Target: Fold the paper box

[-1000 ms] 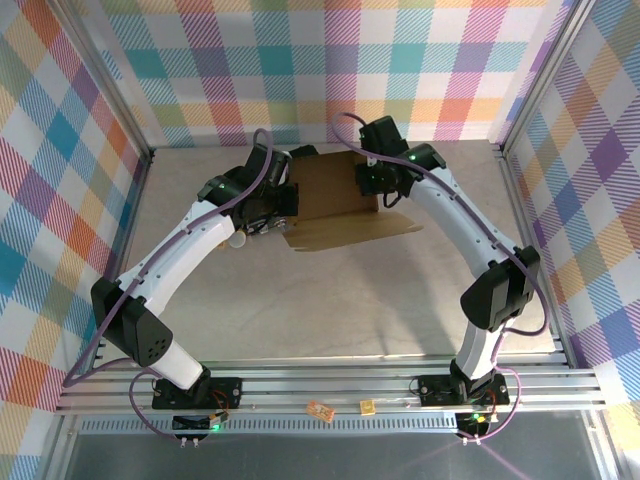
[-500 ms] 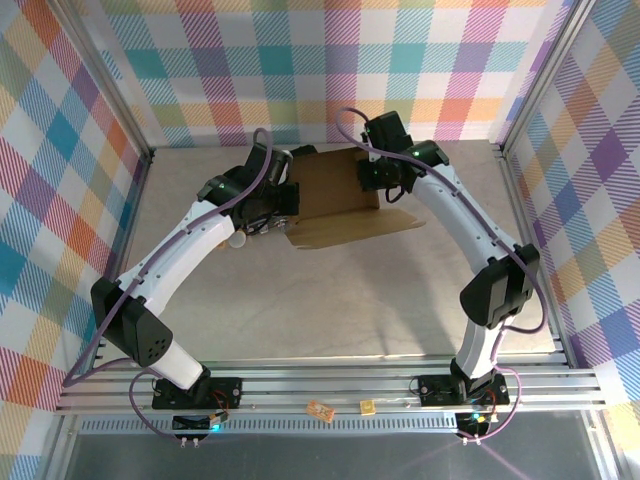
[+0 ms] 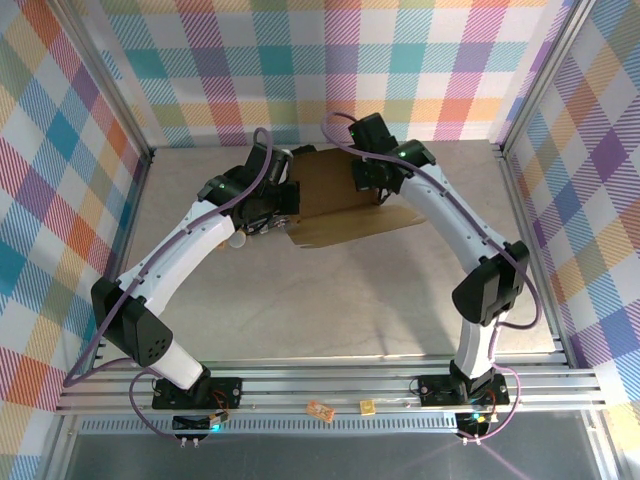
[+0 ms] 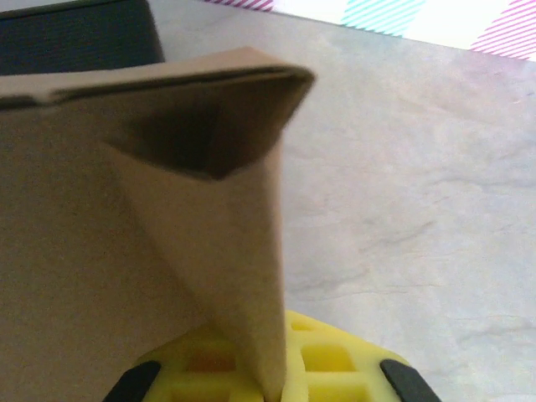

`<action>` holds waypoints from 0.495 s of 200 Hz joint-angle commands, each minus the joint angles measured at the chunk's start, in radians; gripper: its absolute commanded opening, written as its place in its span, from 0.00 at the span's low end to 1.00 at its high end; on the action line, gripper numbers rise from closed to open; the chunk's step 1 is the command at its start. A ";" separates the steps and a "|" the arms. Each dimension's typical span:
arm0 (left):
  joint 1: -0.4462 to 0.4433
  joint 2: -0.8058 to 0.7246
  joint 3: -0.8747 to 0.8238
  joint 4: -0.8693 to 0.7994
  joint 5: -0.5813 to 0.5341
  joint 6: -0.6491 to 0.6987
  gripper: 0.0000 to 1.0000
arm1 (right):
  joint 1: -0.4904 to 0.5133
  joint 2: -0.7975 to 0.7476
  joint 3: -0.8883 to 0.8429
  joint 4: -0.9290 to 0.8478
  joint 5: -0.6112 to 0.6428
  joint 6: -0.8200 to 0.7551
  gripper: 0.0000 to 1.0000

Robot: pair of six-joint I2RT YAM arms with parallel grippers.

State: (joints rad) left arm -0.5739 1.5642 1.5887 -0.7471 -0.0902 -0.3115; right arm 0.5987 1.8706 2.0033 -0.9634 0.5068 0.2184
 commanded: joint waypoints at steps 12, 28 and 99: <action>-0.032 -0.021 0.044 0.012 0.104 0.031 0.00 | 0.072 0.082 0.097 -0.082 0.309 0.045 0.00; -0.032 -0.016 0.052 0.008 0.098 0.031 0.00 | 0.084 0.106 0.127 -0.139 0.345 0.082 0.00; -0.029 -0.018 0.059 -0.004 0.101 0.021 0.00 | 0.032 0.002 0.052 -0.029 -0.026 0.013 0.00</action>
State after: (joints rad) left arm -0.5739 1.5642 1.5997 -0.7605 -0.0891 -0.3180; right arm 0.6502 1.9083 2.0686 -1.0618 0.6350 0.2646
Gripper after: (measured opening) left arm 0.090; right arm 0.069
